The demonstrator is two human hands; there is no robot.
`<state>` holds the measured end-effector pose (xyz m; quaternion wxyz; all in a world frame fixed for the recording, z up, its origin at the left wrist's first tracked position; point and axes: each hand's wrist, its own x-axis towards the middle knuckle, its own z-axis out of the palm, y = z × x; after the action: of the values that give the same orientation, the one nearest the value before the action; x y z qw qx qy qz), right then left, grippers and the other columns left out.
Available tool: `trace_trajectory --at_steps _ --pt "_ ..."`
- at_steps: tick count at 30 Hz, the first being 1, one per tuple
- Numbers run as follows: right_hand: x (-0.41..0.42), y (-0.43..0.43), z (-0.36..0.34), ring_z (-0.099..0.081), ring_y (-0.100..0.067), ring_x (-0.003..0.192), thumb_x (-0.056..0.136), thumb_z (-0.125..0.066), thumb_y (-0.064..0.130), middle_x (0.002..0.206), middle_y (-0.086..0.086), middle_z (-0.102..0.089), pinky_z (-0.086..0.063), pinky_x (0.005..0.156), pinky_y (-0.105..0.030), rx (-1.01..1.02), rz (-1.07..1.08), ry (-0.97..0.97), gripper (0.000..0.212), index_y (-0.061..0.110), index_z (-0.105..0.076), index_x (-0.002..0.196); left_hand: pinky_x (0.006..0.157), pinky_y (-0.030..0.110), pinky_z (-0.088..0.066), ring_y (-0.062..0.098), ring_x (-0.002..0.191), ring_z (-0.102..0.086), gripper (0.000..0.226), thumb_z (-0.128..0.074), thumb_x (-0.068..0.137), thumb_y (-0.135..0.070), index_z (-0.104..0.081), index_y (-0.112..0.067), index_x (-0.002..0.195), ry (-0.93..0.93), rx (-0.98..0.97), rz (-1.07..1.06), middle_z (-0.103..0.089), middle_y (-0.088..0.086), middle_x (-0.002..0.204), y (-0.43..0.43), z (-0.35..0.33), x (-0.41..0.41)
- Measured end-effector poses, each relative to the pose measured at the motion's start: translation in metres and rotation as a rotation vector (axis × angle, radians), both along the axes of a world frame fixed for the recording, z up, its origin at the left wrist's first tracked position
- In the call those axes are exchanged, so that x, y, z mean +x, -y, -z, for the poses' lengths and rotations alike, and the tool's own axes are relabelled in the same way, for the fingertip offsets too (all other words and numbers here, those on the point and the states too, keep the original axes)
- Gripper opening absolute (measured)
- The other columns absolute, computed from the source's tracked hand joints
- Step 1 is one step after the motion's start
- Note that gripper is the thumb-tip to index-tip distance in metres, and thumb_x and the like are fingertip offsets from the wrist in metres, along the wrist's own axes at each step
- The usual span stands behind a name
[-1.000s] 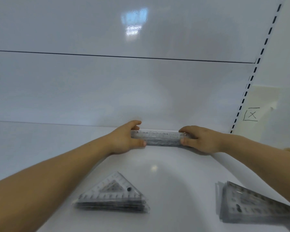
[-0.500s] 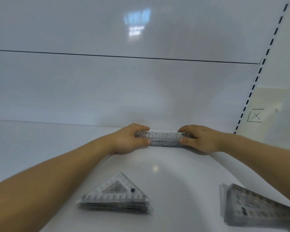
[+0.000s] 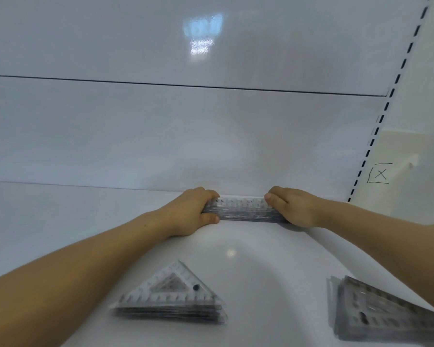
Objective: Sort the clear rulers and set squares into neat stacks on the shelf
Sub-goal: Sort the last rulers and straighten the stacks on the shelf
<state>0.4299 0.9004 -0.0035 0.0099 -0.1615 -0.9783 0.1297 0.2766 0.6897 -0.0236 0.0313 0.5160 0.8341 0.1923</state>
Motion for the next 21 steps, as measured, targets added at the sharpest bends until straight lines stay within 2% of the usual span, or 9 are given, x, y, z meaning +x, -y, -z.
trace_trajectory --at_steps 4,6,8,10,12,15,17,19,21 --pt "-0.003 0.007 0.0 -0.043 -0.021 0.086 0.104 -0.024 0.027 0.092 -0.002 -0.046 -0.032 0.076 -0.029 -0.02 0.083 -0.056 0.02 0.016 -0.035 0.092 0.083 0.027 -0.039 0.015 0.098 -0.05 0.044 -0.05 0.091 -0.048 -0.047 -0.023 0.128 0.044 0.036 0.024 -0.049 -0.006 0.107 0.001 0.001 0.001" --pt "-0.002 0.007 -0.002 -0.045 -0.021 0.086 0.103 -0.021 0.035 0.09 -0.001 -0.048 -0.034 0.078 -0.03 0.044 0.032 -0.006 0.029 0.016 -0.038 0.09 0.082 0.029 -0.039 0.016 0.095 -0.049 0.037 -0.044 0.095 -0.046 -0.049 -0.02 0.122 -0.004 0.016 0.015 -0.05 -0.004 0.105 0.002 0.0 0.002" --pt "-0.002 0.004 -0.001 -0.048 -0.021 0.086 0.101 -0.018 0.045 0.087 0.0 -0.05 -0.037 0.081 -0.032 0.108 -0.021 0.017 0.039 0.018 -0.043 0.091 0.073 0.029 -0.037 0.016 0.087 -0.047 0.024 -0.042 0.096 -0.042 -0.049 -0.021 0.105 -0.064 -0.012 0.01 -0.048 -0.006 0.094 0.001 -0.003 0.003" --pt "-0.001 0.001 0.001 -0.049 -0.021 0.087 0.099 -0.018 0.049 0.087 0.001 -0.051 -0.038 0.082 -0.033 0.131 -0.05 0.035 0.041 0.018 -0.044 0.094 0.064 0.024 -0.031 0.012 0.078 -0.044 0.016 -0.042 0.097 -0.04 -0.043 -0.025 0.093 -0.085 -0.038 0.013 -0.043 -0.01 0.084 0.002 -0.006 0.005" --pt "0.0 0.0 0.0 -0.05 -0.021 0.089 0.098 -0.024 0.053 0.093 0.0 -0.053 -0.039 0.083 -0.033 0.105 -0.077 0.048 0.04 0.019 -0.045 0.101 0.061 0.022 -0.029 0.013 0.078 -0.044 0.014 -0.042 0.098 -0.038 -0.042 -0.025 0.092 -0.078 -0.055 0.015 -0.043 -0.01 0.083 0.001 -0.008 0.004" --pt "0.0 -0.002 -0.002 -0.051 -0.021 0.089 0.096 -0.031 0.055 0.093 0.002 -0.052 -0.039 0.08 -0.031 0.116 -0.101 0.063 0.037 0.02 -0.044 0.1 0.07 0.027 -0.034 0.017 0.086 -0.048 0.016 -0.043 0.098 -0.037 -0.048 -0.022 0.1 -0.037 -0.05 0.008 -0.047 -0.005 0.091 0.001 -0.009 0.004" --pt "0.0 -0.003 -0.001 -0.051 -0.022 0.089 0.096 -0.031 0.055 0.091 0.002 -0.051 -0.039 0.079 -0.031 0.126 -0.102 0.067 0.036 0.021 -0.043 0.096 0.081 0.027 -0.038 0.018 0.098 -0.051 0.03 -0.046 0.096 -0.039 -0.049 -0.021 0.119 0.02 -0.038 -0.008 -0.05 -0.003 0.107 0.002 -0.008 0.005" --pt "-0.001 -0.002 -0.001 -0.051 -0.022 0.09 0.095 -0.031 0.055 0.093 0.001 -0.051 -0.04 0.081 -0.032 0.121 -0.099 0.06 0.036 0.021 -0.044 0.096 0.093 0.025 -0.036 0.015 0.113 -0.047 0.05 -0.051 0.093 -0.043 -0.038 -0.023 0.137 0.075 -0.014 -0.041 -0.044 -0.005 0.127 0.004 -0.007 0.009" --pt "-0.002 0.0 -0.002 -0.052 -0.022 0.092 0.095 -0.031 0.057 0.096 0.001 -0.052 -0.041 0.083 -0.033 0.106 -0.093 0.061 0.039 0.021 -0.046 0.099 0.098 0.023 -0.033 0.015 0.121 -0.043 0.063 -0.057 0.089 -0.044 -0.031 -0.024 0.143 0.07 -0.009 -0.053 -0.039 -0.004 0.135 0.004 -0.006 0.012"
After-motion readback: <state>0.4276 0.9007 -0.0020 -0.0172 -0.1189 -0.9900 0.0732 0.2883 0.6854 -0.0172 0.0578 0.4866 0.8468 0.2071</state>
